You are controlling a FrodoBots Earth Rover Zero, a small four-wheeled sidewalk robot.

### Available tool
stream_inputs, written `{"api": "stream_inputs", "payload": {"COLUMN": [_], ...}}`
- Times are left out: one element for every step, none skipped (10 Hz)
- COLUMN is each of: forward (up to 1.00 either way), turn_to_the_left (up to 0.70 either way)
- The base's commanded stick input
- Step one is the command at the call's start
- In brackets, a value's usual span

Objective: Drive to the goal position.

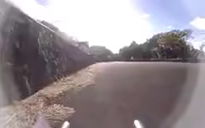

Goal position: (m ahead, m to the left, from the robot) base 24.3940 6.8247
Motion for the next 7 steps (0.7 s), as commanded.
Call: {"api": "stream_inputs", "payload": {"forward": [0.70, 0.70, 0.70, 0.70, 0.70, 0.70, 0.70], "turn_to_the_left": [0.00, 0.00, 0.00, 0.00, 0.00, 0.00, 0.00]}}
